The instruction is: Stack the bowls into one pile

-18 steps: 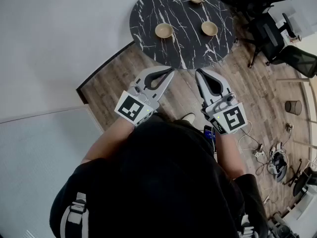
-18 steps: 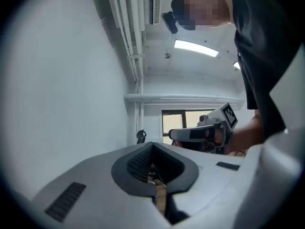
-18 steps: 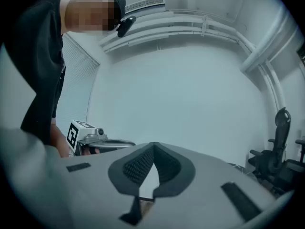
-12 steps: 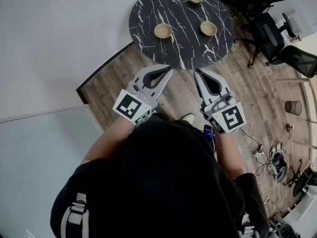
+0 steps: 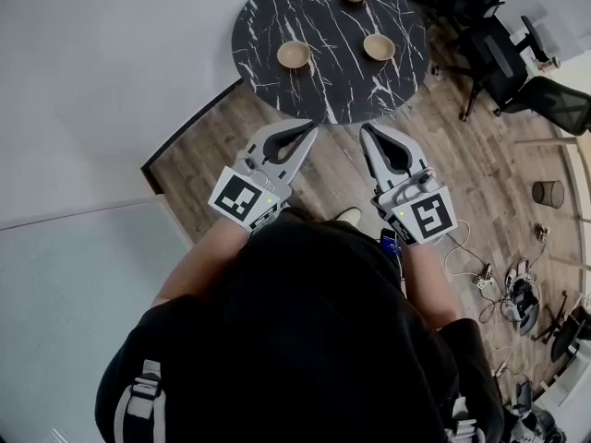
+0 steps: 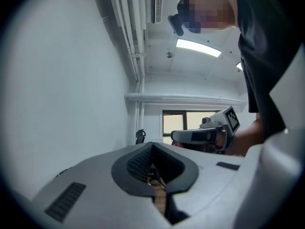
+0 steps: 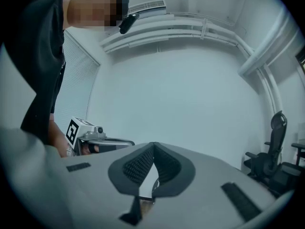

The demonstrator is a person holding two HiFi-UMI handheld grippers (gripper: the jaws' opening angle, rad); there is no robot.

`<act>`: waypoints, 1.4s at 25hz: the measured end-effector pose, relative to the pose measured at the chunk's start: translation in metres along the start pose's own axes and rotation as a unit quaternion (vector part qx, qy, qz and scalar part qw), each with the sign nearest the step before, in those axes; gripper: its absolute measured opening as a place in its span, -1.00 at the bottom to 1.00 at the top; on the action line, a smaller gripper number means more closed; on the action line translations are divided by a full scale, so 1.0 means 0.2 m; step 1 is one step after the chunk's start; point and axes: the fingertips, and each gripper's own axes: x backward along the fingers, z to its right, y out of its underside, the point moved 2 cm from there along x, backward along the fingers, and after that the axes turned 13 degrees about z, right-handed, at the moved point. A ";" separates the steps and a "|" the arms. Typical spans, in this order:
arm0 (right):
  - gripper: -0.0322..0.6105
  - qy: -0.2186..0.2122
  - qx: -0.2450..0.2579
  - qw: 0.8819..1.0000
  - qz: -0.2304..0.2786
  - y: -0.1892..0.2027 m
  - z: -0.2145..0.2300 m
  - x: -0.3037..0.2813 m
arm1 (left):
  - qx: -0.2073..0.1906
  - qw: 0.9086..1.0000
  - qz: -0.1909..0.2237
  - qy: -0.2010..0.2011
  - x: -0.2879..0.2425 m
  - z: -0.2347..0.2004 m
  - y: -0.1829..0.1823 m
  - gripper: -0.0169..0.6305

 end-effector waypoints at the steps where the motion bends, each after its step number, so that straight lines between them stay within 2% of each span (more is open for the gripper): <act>1: -0.92 0.002 0.001 1.000 -0.005 0.00 0.01 0.03 | 0.001 1.000 -0.001 0.001 -0.01 0.02 0.01 -0.93; 12: -0.92 0.016 -0.005 0.999 -0.038 0.00 0.17 0.36 | 0.018 1.000 -0.004 -0.003 -0.21 0.25 0.10 -0.93; 16: -0.92 0.013 0.004 0.999 -0.029 -0.04 0.24 0.47 | 0.016 1.000 -0.011 -0.002 -0.29 0.35 0.14 -0.93; 22: -0.92 0.027 -0.008 0.999 -0.019 -0.08 0.35 0.59 | -0.001 1.000 -0.014 0.012 -0.43 0.48 0.16 -0.93; 30: -0.92 0.036 -0.005 0.999 -0.027 -0.07 0.48 0.63 | 0.005 1.000 -0.012 0.028 -0.57 0.52 0.20 -0.93; 35: -0.92 0.032 0.002 0.999 -0.034 -0.03 0.60 0.62 | 0.013 0.999 -0.010 0.030 -0.68 0.46 0.24 -0.93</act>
